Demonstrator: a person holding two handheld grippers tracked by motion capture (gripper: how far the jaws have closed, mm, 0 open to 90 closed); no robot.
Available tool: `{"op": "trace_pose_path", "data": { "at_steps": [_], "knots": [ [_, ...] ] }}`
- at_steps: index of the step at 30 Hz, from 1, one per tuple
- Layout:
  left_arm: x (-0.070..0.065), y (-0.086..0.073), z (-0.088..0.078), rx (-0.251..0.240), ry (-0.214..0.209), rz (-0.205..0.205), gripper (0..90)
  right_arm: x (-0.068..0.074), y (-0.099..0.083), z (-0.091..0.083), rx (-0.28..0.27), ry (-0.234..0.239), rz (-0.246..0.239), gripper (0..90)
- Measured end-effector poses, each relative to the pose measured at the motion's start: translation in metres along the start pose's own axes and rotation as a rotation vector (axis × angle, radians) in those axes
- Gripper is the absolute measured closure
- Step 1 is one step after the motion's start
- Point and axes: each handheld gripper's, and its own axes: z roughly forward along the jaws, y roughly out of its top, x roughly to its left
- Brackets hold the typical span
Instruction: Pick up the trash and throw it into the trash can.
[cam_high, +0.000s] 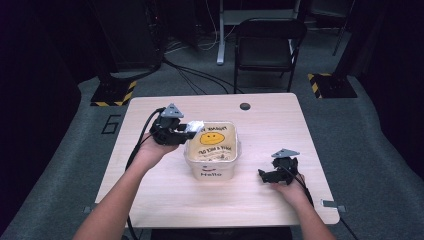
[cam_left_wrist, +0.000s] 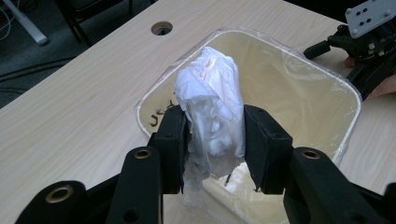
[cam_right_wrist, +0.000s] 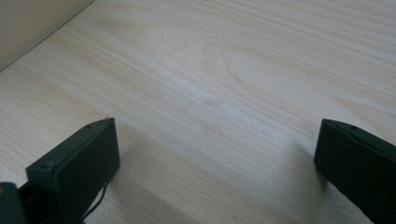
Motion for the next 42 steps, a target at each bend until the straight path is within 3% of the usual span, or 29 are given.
{"op": "trace_pose_path", "data": {
  "at_steps": [12,42],
  "knots": [
    [-0.008,0.006,0.023,0.022,-0.024,0.008,60.8,0.0,0.0,0.0,-0.001,0.0,0.002,0.0],
    [-0.026,0.001,0.073,0.095,-0.06,0.024,60.4,0.0,0.0,0.0,-0.001,0.0,0.001,0.0]
  ]
}}
